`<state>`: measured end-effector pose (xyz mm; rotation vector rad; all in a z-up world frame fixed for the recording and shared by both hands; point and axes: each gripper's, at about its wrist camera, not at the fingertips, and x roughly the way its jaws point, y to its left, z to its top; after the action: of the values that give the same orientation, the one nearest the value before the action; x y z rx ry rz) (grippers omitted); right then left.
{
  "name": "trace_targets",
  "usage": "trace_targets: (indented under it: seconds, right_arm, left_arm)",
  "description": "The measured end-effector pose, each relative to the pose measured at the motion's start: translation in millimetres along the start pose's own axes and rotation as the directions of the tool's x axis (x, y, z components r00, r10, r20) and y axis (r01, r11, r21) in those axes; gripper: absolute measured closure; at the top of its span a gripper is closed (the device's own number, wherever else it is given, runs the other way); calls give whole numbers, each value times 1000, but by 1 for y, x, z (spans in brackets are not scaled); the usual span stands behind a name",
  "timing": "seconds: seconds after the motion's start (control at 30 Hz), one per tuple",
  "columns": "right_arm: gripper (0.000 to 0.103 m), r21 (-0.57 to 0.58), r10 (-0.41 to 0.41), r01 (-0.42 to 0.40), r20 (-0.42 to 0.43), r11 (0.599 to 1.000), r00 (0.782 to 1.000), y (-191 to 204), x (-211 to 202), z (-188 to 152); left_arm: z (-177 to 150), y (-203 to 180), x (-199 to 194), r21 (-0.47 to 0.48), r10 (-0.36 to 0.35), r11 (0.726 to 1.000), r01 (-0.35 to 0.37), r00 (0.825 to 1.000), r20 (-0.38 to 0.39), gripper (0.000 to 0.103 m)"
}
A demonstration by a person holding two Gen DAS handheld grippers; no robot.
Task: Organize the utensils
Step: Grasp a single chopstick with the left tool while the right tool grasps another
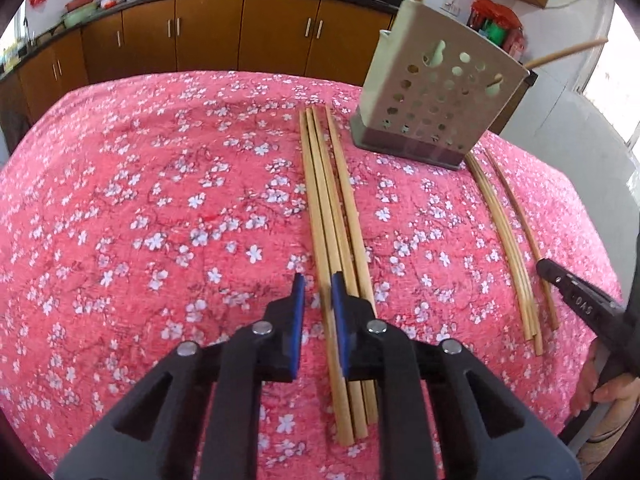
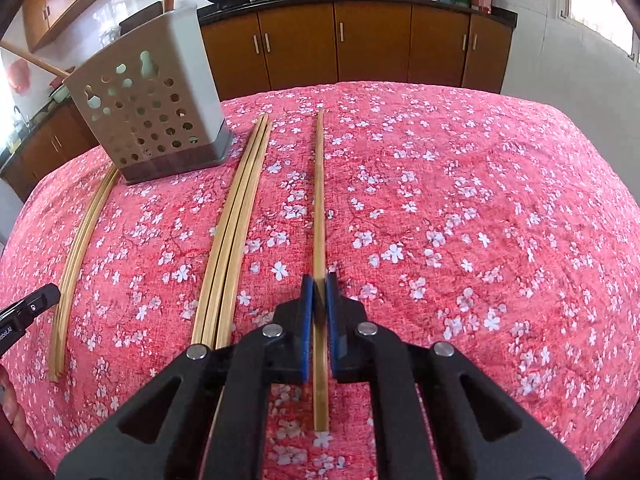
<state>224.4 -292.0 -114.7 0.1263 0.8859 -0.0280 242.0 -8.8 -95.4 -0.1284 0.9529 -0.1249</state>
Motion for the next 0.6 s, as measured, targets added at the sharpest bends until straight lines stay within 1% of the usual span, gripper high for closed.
trace_targets:
  seconds: [0.17, 0.27, 0.33, 0.47, 0.6]
  right_arm:
    - [95, -30, -2, 3, 2, 1000, 1000, 6, -2, -4]
    - [95, -31, 1, -1, 6, 1000, 1000, 5, -2, -4]
    - [95, -27, 5, -5, 5, 1000, 1000, 5, -2, -3]
    - [95, -35, 7, -7, 7, 999, 1000, 5, -4, -5]
    - [95, -56, 8, -7, 17, 998, 1000, 7, -5, -6]
  left_arm:
    - [1, -3, 1, 8, 43, 999, -43, 999, 15, 88]
    - [-1, -7, 1, 32, 56, 998, -57, 998, 21, 88]
    - [-2, -8, 5, 37, 64, 997, -64, 998, 3, 91]
    - [-6, -9, 9, 66, 83, 994, -84, 996, 21, 92]
    - [2, 3, 15, 51, 91, 994, -92, 996, 20, 94]
